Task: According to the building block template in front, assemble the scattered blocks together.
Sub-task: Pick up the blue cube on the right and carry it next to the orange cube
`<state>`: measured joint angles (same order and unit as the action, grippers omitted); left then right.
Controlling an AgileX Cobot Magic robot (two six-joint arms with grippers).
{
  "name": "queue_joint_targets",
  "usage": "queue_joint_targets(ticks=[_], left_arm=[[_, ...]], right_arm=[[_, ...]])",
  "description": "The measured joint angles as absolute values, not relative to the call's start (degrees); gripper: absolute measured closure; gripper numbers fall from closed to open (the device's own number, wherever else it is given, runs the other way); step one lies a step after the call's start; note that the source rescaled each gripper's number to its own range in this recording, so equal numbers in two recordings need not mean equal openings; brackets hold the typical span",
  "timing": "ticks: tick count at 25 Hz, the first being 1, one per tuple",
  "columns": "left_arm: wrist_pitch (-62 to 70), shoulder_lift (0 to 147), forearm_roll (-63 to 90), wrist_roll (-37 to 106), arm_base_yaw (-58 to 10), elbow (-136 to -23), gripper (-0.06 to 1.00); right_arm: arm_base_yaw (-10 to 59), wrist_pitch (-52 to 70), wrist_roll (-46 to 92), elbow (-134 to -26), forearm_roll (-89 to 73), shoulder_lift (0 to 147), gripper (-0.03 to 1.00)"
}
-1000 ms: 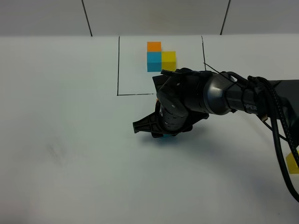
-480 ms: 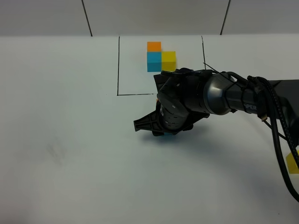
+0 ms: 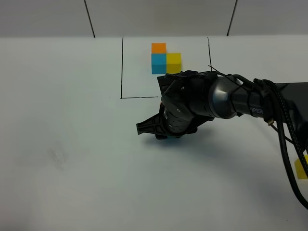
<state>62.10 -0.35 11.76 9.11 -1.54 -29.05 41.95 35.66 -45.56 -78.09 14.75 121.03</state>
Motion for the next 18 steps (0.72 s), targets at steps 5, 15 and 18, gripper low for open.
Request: queue_joint_targets(ticks=[5,15,18], left_arm=[[62.10,-0.35,11.76,9.11,-1.54,-29.05,0.30],[62.10,-0.35,11.76,9.11,-1.54,-29.05,0.30],[62.10,-0.35,11.76,9.11,-1.54,-29.05,0.30]], right_arm=[[41.91,35.29,-45.56,-78.19,12.13,121.08,0.97],[41.91,34.56,-47.70,-79.46,2.65,121.28,0.97],[41.91,34.56,-48.14,-79.46,2.75,121.28,0.97]])
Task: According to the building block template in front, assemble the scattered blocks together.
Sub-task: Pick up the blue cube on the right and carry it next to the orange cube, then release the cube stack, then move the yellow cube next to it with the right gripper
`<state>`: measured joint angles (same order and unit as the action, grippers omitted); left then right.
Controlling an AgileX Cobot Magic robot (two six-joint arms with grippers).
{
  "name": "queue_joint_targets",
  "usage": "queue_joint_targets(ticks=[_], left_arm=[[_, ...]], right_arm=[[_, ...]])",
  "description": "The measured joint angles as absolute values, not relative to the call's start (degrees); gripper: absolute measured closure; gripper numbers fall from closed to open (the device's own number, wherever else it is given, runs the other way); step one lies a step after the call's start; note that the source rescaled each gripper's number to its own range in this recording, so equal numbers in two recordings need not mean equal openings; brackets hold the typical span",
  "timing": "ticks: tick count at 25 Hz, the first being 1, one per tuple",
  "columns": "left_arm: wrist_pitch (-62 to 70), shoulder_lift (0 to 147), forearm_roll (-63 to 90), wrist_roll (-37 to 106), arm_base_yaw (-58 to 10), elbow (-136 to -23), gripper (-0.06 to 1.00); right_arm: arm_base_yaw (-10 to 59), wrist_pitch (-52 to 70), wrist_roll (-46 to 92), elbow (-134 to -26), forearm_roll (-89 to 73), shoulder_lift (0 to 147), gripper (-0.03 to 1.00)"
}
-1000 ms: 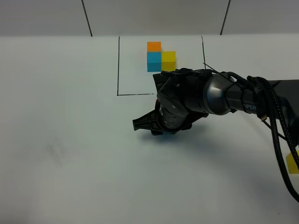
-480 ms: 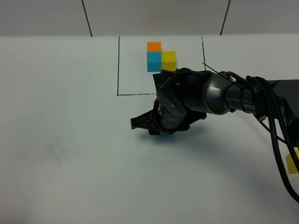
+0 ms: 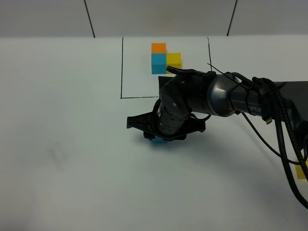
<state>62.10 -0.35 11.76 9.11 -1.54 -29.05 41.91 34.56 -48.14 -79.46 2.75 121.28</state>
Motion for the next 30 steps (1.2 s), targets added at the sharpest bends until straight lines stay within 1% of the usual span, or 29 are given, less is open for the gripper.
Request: queue_joint_targets(ticks=[7,17,19,21,24,26,28,30], left_arm=[[62.10,-0.35,11.76,9.11,-1.54,-29.05,0.30],[62.10,-0.35,11.76,9.11,-1.54,-29.05,0.30],[62.10,-0.35,11.76,9.11,-1.54,-29.05,0.30],[62.10,-0.35,11.76,9.11,-1.54,-29.05,0.30],[62.10,-0.35,11.76,9.11,-1.54,-29.05,0.30],[62.10,-0.35,11.76,9.11,-1.54,-29.05,0.30],[62.10,-0.35,11.76,9.11,-1.54,-29.05,0.30],[62.10,-0.35,11.76,9.05,-1.54,-29.05,0.30]], right_arm=[[41.91,35.49,-48.48,-79.46,7.31,121.38,0.97],[41.91,35.65,-48.76,-79.46,8.23,121.38,0.97],[41.91,35.65,-48.81,-79.46,8.35,121.48,0.92],[41.91,35.84,-48.81,-79.46,8.43,121.66,0.84],[41.91,36.41,-48.81,-79.46,8.57,121.71,0.68],[41.91,36.87,-48.68,-79.46,8.97,121.71,0.60],[41.91,37.16,-48.62,-79.46,9.99,121.26,0.54],[41.91,37.91,-48.62,-79.46,11.23,120.08,0.51]])
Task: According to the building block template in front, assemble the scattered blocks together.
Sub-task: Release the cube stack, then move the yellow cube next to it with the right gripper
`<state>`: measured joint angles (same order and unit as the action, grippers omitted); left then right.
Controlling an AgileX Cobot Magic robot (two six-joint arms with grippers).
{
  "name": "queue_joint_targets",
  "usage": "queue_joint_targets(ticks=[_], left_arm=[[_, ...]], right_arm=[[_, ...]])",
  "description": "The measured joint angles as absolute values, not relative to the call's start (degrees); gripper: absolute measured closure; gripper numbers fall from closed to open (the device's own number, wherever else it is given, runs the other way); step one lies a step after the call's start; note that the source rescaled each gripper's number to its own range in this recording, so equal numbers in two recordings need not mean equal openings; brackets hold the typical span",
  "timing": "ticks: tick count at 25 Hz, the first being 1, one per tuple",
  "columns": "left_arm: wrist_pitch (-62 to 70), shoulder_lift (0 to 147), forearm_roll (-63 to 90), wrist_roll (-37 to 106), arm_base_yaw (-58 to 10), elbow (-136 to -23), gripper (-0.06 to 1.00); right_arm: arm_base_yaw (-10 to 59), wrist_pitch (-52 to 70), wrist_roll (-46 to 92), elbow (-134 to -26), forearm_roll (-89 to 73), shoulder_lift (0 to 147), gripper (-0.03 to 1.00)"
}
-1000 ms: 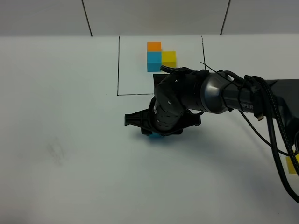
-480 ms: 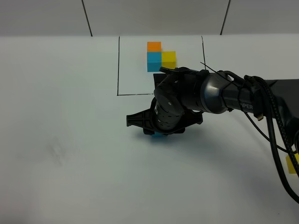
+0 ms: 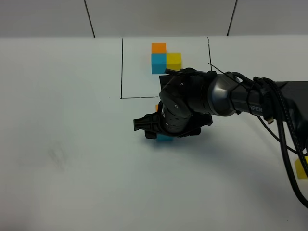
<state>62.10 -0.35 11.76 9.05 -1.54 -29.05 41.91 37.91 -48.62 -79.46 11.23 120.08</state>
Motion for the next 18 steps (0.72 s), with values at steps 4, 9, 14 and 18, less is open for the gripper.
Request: queue_joint_targets(ticks=[4,9,14,18], left_arm=[[62.10,-0.35,11.76,9.05,-1.54,-29.05,0.30],[62.10,-0.35,11.76,9.05,-1.54,-29.05,0.30],[62.10,-0.35,11.76,9.05,-1.54,-29.05,0.30],[62.10,-0.35,11.76,9.05,-1.54,-29.05,0.30]], right_arm=[[40.91,43.51,-47.78,-79.46,14.74,116.50,0.49],[36.49,47.17,-47.07,-72.64,20.08,107.51,0.49],[31.20,44.89,-46.38,-60.92,20.71,97.14,0.49],[25.90,45.02,-42.67,-54.29,21.86,91.53,0.49]])
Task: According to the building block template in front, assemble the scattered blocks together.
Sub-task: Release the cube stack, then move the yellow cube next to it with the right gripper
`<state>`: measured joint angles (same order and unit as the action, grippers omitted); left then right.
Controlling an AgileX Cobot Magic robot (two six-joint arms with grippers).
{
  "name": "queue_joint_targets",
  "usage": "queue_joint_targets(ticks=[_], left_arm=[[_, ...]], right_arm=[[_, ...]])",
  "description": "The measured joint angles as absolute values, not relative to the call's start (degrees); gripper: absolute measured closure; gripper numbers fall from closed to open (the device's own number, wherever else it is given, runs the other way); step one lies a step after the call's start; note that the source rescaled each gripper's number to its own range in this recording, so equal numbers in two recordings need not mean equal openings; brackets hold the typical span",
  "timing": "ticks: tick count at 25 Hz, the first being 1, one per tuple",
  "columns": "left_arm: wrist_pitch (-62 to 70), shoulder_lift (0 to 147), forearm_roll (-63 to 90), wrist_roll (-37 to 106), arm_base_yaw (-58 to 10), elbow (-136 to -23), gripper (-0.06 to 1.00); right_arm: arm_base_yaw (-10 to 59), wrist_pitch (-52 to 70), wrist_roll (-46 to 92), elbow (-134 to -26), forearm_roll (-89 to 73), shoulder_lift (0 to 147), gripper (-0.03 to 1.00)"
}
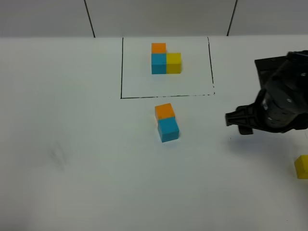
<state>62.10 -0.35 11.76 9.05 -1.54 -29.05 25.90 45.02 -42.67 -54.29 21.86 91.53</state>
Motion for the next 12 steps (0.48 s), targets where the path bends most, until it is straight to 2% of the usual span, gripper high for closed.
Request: queue_joint_targets(ticks=[8,12], left_arm=[[62.10,-0.35,11.76,9.05,-1.54,-29.05,0.30],[62.10,-0.35,11.76,9.05,-1.54,-29.05,0.30]], right_arm=[[15.65,48.25,-33.07,-51.88,20.90,90.02,0.31],[9.98,48.90,-27.36,-51.49,16.36,90.02,0.28]])
